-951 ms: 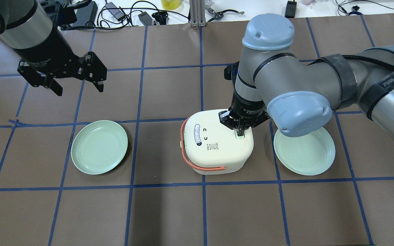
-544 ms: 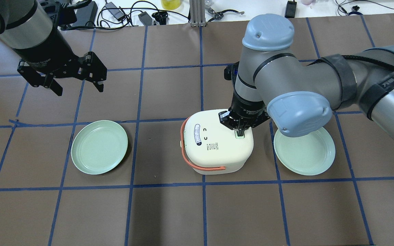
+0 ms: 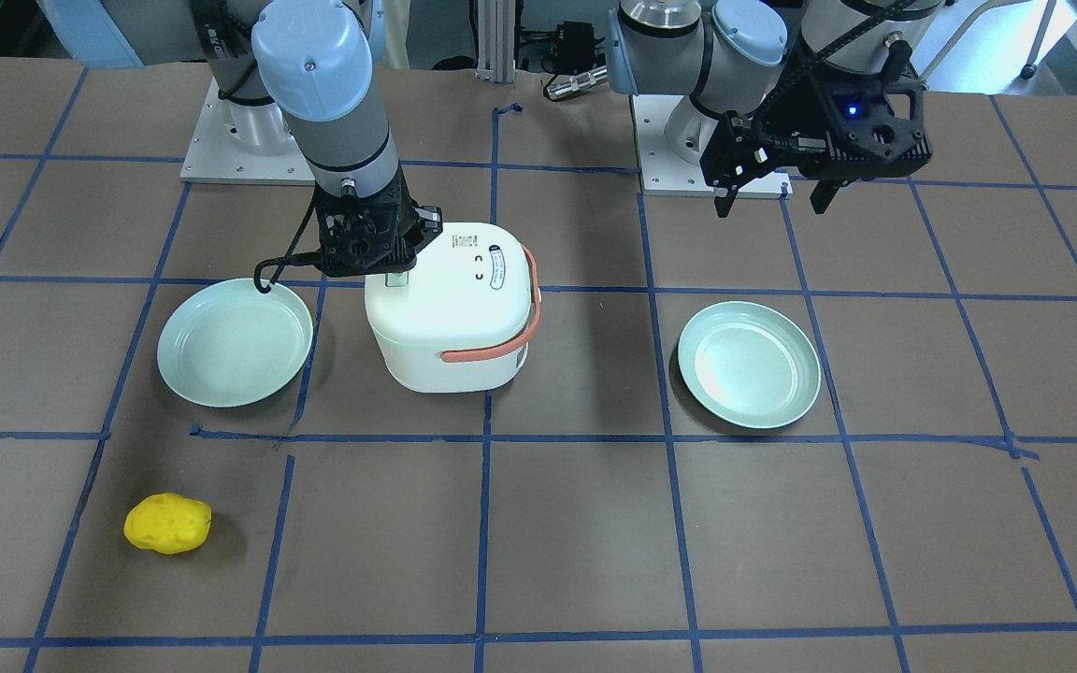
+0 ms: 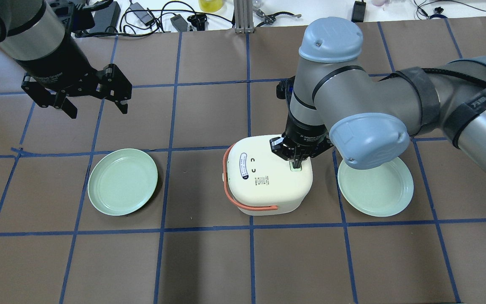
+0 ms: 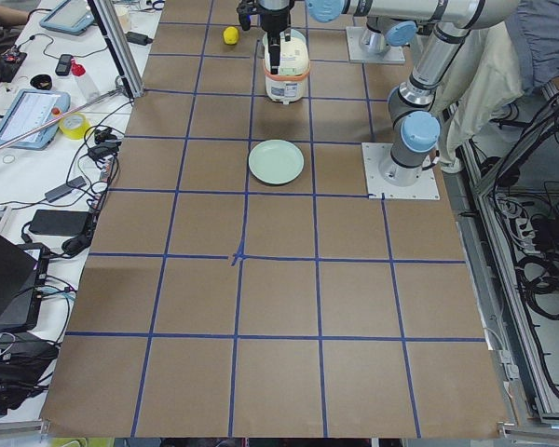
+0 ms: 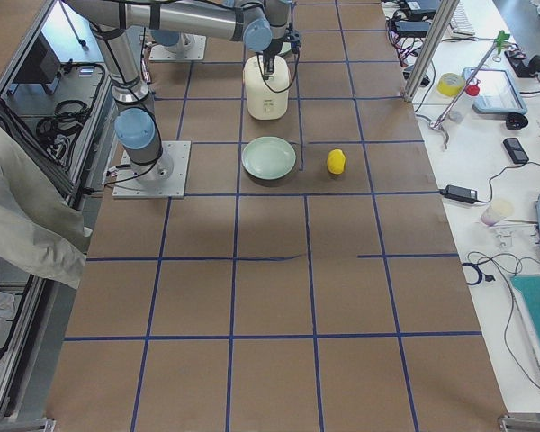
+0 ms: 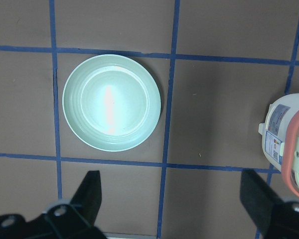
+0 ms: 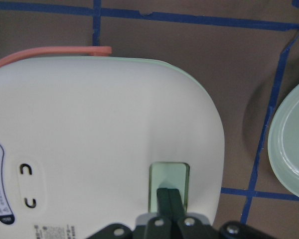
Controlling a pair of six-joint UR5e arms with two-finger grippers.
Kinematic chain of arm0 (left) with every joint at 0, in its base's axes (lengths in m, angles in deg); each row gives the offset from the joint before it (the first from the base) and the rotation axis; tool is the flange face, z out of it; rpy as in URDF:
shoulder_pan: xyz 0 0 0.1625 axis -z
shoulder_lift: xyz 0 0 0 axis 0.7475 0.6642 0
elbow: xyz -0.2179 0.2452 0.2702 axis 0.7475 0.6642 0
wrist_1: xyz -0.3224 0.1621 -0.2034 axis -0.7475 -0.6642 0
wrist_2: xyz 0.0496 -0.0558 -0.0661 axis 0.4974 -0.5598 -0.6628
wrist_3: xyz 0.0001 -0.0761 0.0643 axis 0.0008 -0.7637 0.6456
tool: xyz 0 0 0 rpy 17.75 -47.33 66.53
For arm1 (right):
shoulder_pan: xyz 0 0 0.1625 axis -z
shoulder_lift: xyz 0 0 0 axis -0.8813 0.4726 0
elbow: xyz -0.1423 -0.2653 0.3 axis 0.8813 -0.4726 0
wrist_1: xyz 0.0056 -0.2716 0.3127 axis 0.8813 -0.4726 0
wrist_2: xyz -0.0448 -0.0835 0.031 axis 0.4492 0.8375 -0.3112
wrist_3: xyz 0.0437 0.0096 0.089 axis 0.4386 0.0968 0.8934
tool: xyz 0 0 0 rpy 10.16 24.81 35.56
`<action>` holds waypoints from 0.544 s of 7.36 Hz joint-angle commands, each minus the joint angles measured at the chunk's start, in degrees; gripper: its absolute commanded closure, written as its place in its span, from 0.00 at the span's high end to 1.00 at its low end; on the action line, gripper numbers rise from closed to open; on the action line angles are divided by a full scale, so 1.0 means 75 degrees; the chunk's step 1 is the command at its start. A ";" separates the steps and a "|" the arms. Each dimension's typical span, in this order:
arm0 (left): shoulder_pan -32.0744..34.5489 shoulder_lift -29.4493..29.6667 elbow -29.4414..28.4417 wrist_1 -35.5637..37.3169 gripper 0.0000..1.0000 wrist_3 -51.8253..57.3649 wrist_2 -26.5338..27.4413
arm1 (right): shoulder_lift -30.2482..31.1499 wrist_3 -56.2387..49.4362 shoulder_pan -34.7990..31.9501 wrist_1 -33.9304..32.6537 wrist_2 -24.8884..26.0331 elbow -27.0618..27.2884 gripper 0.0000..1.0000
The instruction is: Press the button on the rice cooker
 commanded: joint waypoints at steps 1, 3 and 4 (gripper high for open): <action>0.0000 0.0000 0.0000 0.0000 1.00 0.0000 0.0000 | -0.0020 0.0013 0.0000 0.0004 -0.0002 -0.0006 0.00; 0.0000 0.0000 0.0000 0.0000 1.00 0.0000 0.0000 | -0.0020 0.0002 0.0000 -0.0008 0.0009 -0.0006 0.00; 0.0000 0.0000 0.0000 0.0000 1.00 0.0000 0.0000 | -0.0020 -0.0010 0.0000 0.0004 0.0009 -0.0006 0.00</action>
